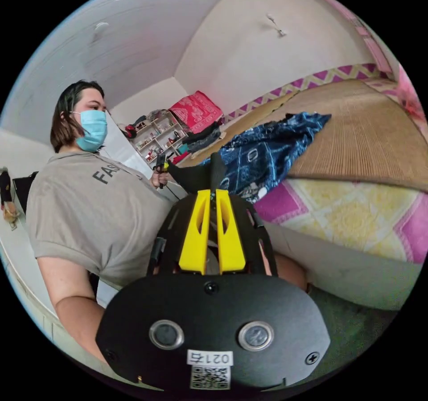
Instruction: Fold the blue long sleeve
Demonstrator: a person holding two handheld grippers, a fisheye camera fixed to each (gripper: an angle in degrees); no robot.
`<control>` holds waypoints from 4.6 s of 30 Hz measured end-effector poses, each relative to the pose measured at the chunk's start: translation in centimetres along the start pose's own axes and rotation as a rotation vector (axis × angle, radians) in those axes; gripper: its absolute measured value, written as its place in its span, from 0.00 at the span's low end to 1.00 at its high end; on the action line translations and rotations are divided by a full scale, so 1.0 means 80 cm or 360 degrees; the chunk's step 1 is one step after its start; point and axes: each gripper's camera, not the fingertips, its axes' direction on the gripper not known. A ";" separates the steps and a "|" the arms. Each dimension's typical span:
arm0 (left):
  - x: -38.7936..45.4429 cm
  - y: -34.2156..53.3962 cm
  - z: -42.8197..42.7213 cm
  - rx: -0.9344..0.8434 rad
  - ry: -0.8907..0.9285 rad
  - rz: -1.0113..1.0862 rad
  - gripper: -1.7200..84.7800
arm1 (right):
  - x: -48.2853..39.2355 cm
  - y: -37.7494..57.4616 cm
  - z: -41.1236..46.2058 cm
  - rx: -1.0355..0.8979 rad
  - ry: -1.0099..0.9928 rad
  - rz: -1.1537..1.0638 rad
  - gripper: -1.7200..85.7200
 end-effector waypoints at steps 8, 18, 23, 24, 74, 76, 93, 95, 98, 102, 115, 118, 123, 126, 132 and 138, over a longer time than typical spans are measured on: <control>-0.034 0.065 -0.010 -0.0127 -0.0037 -0.0280 0.01 | 0.002 0.058 0.010 0.0053 -0.0056 0.0295 0.04; 0.107 -0.142 -0.033 -0.0084 -0.0641 0.0434 0.03 | -0.094 -0.113 -0.014 0.0110 0.0400 -0.0137 0.11; 0.080 -0.282 0.034 -0.0075 -0.0878 0.0560 0.04 | -0.122 -0.274 0.146 -0.0163 0.0731 -0.0664 0.15; 0.070 -0.307 0.037 -0.0026 -0.0902 0.0534 0.03 | -0.129 -0.307 0.190 -0.0188 0.0743 -0.0768 0.14; 0.177 -0.602 0.539 -0.0445 -0.0980 0.0719 0.10 | 0.101 -0.223 -0.253 0.0332 0.1861 0.0551 0.02; 0.183 -0.606 0.561 -0.0427 -0.1030 0.0759 0.12 | 0.120 -0.184 -0.272 0.0378 0.1846 0.0641 0.02; 0.152 -0.614 0.654 -0.0394 -0.1142 0.0770 0.04 | 0.133 0.109 -0.325 0.1015 0.1178 0.1015 0.09; 0.140 -0.614 0.573 -0.0131 -0.0920 0.0566 0.03 | 0.112 0.118 -0.308 0.0992 0.1122 0.0927 0.08; 0.137 -0.587 0.404 0.0268 -0.0737 0.0407 0.02 | 0.070 0.124 -0.267 0.0879 0.1114 0.0767 0.06; 0.129 -0.497 0.121 0.0798 -0.0725 0.0151 0.01 | 0.020 0.132 -0.199 0.0811 0.0958 0.0636 0.03; -0.044 -0.042 -0.372 0.1601 -0.1098 -0.0684 0.01 | -0.158 0.136 0.035 0.0819 0.0972 0.0283 0.01; -0.100 0.065 -0.409 0.1770 -0.0970 -0.0838 0.01 | -0.174 0.129 0.062 0.0762 0.0944 0.0267 0.01; -0.145 0.194 -0.436 0.1967 -0.0761 -0.0849 0.02 | -0.180 0.130 0.088 0.0744 0.0825 0.0331 0.01; -0.158 0.239 -0.435 0.1994 -0.0671 -0.0813 0.02 | -0.182 0.131 0.095 0.0758 0.0791 0.0361 0.01; -0.162 0.308 -0.400 0.2021 -0.0483 -0.1033 0.07 | -0.178 0.133 0.108 0.0766 0.0709 0.0414 0.01; -0.089 0.314 -0.385 0.1914 -0.0994 -0.0958 0.08 | -0.169 0.133 0.119 0.0762 0.0657 0.0444 0.01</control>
